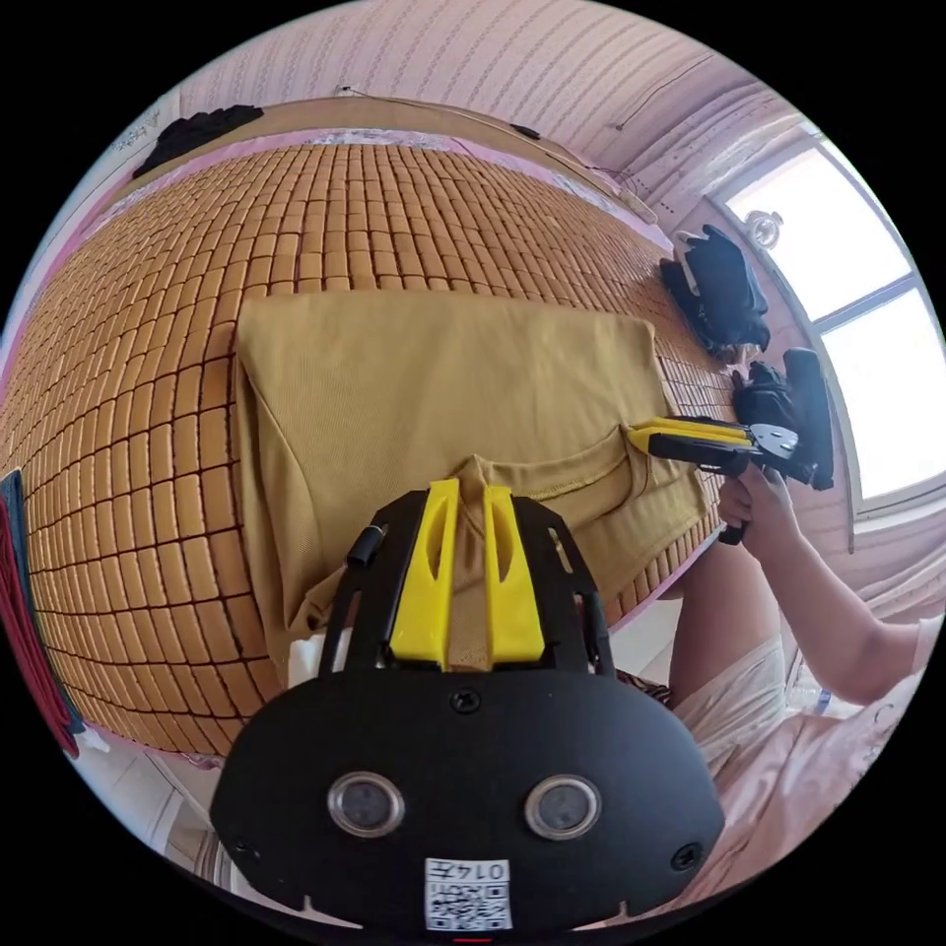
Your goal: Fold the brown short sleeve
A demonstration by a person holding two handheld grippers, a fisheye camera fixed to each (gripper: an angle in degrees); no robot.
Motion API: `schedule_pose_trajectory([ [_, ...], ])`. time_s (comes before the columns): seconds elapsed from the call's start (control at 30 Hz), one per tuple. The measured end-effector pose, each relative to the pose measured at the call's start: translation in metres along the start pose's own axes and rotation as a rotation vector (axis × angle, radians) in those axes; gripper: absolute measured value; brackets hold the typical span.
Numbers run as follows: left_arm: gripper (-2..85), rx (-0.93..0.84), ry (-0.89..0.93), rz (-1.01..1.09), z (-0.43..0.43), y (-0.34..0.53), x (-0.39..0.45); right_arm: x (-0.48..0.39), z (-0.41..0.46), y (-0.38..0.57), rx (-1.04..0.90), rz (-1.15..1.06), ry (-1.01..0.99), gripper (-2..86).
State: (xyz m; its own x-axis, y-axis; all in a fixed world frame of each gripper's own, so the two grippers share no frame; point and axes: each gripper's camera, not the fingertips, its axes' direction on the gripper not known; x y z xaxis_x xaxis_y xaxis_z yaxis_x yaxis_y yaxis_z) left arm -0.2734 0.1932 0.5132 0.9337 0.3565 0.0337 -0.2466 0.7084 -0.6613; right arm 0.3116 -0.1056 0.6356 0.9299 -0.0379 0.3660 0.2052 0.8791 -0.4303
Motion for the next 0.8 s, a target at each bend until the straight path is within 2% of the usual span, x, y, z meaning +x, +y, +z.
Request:
schedule_pose_trajectory([
  [0.17, -0.8, 0.01, 0.078, 0.07, -0.005, 0.022, 0.004, -0.001, -0.027, 0.013, 0.036, -0.054, -0.119, 3.3],
  [0.3, -0.9, -0.034, 0.178, 0.125, -0.013, 0.058, 0.011, -0.011, -0.052, 0.043, -0.013, -0.201, -0.25, 4.7],
  [0.43, -0.6, -0.091, 0.135, 0.107, -0.012, 0.089, 0.014, -0.025, -0.059, 0.058, -0.111, -0.251, -0.142, 5.3],
  [0.67, -0.1, -0.017, 0.077, 0.17, -0.002, 0.077, 0.045, -0.066, -0.063, 0.017, -0.058, -0.277, -0.085, 5.5],
  [0.8, -0.3, -0.088, -0.014, 0.215, 0.038, 0.069, 0.063, -0.1, -0.033, -0.005, -0.18, -0.347, -0.005, 5.5],
])
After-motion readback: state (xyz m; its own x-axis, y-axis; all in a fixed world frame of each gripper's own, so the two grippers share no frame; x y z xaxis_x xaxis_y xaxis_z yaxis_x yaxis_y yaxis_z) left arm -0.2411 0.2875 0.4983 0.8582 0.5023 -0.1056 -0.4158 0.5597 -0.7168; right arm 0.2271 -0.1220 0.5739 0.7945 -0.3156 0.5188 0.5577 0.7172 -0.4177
